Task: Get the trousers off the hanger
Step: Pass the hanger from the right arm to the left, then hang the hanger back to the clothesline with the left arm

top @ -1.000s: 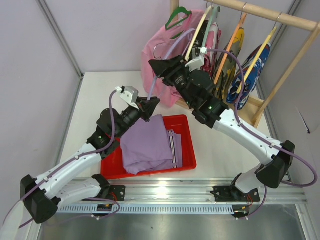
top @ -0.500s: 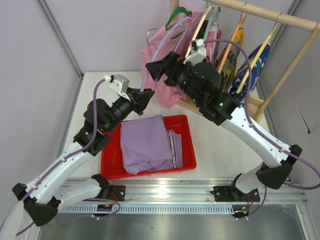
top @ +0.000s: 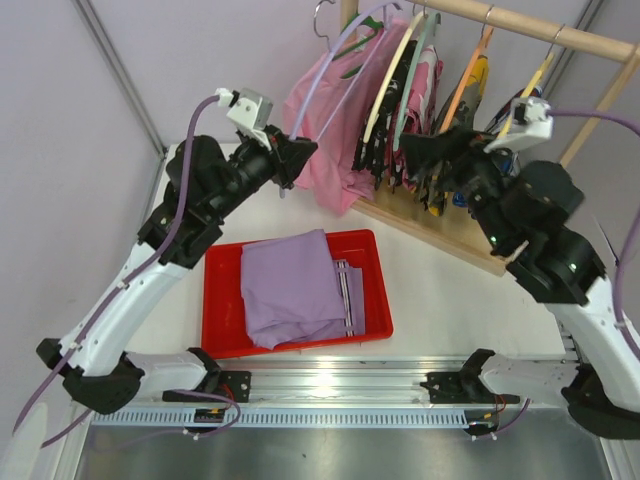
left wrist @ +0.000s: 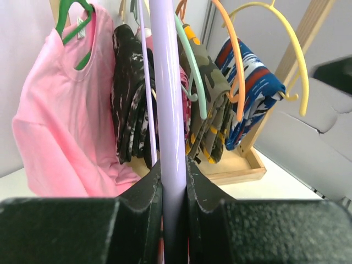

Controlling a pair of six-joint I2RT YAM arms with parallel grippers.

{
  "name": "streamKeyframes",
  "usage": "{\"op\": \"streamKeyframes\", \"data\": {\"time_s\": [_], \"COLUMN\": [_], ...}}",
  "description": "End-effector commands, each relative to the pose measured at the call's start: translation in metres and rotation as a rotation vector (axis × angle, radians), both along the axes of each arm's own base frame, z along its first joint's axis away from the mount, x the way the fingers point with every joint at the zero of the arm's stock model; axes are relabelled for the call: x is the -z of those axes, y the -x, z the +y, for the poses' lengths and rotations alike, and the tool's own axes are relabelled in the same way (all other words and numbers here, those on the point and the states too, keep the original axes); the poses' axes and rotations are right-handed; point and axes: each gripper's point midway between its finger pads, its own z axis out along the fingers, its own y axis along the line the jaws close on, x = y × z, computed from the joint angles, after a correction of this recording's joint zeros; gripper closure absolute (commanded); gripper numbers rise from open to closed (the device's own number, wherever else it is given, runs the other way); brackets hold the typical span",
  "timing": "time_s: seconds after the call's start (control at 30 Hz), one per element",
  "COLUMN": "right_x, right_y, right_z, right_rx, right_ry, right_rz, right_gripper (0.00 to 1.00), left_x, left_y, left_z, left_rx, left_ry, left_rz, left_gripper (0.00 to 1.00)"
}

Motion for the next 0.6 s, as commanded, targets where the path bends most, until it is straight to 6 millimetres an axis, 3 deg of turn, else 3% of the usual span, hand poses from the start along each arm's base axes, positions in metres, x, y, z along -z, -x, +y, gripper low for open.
{"op": "streamKeyframes", "data": {"time_s": [0.0, 0.13, 0.23, 0.3, 0.37, 0.4, 0.47, 0.5, 0.57], "right_x": [0.018, 0.06, 0.069, 0.07, 0.068, 0.066, 0.065, 0.065, 0.068], "right_y": [0.004, 0.014, 0.026, 0.03, 0.035, 0.037, 0.04, 0.04, 0.042], "right_z": [-0.038, -0.046, -0.065, -0.073, -0.086, -0.09, -0.1, -0.103, -0.109], "right_rx": [0.128, 0.115, 0.143, 0.159, 0.187, 0.199, 0.233, 0.244, 0.26], "right_ry": [0.107, 0.154, 0.162, 0.17, 0.175, 0.176, 0.187, 0.192, 0.206], "right_rz": [-0.012, 0.04, 0.036, 0.024, 0.003, -0.004, -0.009, -0.006, -0.001], "right_gripper": [0.07, 0.06, 0.06, 0.06, 0.06, 0.06, 0.06, 0.06, 0.06], "left_x": [-0.007, -0.016, -0.023, -0.031, -0.018, -0.025, -0.007, -0.017, -0.001], "left_y": [-0.014, -0.029, -0.038, -0.041, -0.053, -0.054, -0.067, -0.067, -0.079], "left_z": [0.0, 0.003, 0.003, 0.003, -0.003, -0.004, -0.012, -0.012, -0.021], "left_rx": [-0.024, -0.042, -0.042, -0.042, -0.024, -0.015, 0.007, 0.013, 0.045], "left_ry": [-0.037, -0.028, -0.028, -0.033, -0.059, -0.055, -0.093, -0.095, -0.128], "left_rz": [0.005, 0.03, 0.028, 0.01, 0.042, 0.034, 0.078, 0.052, 0.083], "left_gripper": [1.0, 1.0, 0.99, 1.0, 1.0, 0.99, 1.0, 0.99, 0.99]}}
